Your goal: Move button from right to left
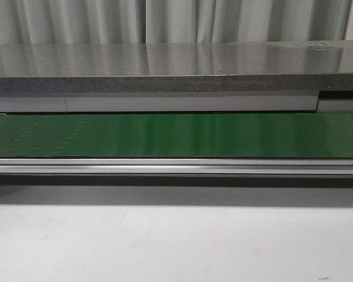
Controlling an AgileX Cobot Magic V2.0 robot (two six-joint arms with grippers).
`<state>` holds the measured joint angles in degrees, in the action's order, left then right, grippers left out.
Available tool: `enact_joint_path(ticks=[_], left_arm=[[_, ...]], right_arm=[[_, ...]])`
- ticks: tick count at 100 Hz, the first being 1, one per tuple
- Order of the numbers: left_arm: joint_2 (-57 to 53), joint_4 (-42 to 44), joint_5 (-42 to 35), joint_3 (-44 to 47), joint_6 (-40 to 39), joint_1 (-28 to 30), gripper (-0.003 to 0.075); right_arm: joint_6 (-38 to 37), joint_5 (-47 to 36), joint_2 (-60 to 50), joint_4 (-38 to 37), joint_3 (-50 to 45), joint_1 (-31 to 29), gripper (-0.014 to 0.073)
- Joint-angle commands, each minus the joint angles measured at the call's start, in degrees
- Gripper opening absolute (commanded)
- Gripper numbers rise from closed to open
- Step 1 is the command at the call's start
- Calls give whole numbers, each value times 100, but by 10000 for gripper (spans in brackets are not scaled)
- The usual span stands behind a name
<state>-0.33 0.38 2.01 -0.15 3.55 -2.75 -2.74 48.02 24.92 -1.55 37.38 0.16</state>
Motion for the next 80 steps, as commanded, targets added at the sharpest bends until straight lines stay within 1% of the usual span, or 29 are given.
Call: enact_joint_path(ticks=[1,12,24,48,53,58,63,67,68,70,75,80], left_arm=[[-203,-38,-419,232,-53,10,5],[-203,-38,-419,232,-53,10,5],[-203,-38,-419,232,-53,10,5],[-203,-38,-419,232,-53,10,5],[-203,-38,-419,232,-53,10,5],[-203,-38,-419,232,-53,10,5],[-203,-38,-419,232,-53,10,5],[-203,-38,-419,232,-53,10,5],[-203,-38,-419,232,-53,10,5],[-203,-38,-419,232,-53,10,5],[-203,-38,-419,232,-53,10,5],[-203,-38,-419,232,-53,10,5]], right_arm=[[21,-28,565,-28,488,1,-64],[21,34,1020,-22,741,1,-64],[21,-39,1340,-16,782,1,-64],[21,-32,1528,-16,782,1,-64],[21,-27,1527,-16,782,1,-50],[21,-6,1527,-16,782,1,-7],[21,34,1527,-16,782,1,69],[21,76,1527,-16,782,1,161],[21,77,1527,-16,782,1,195],[21,84,1527,-16,782,1,231],[21,90,1527,-16,782,1,370],[21,84,1527,-16,782,1,465]])
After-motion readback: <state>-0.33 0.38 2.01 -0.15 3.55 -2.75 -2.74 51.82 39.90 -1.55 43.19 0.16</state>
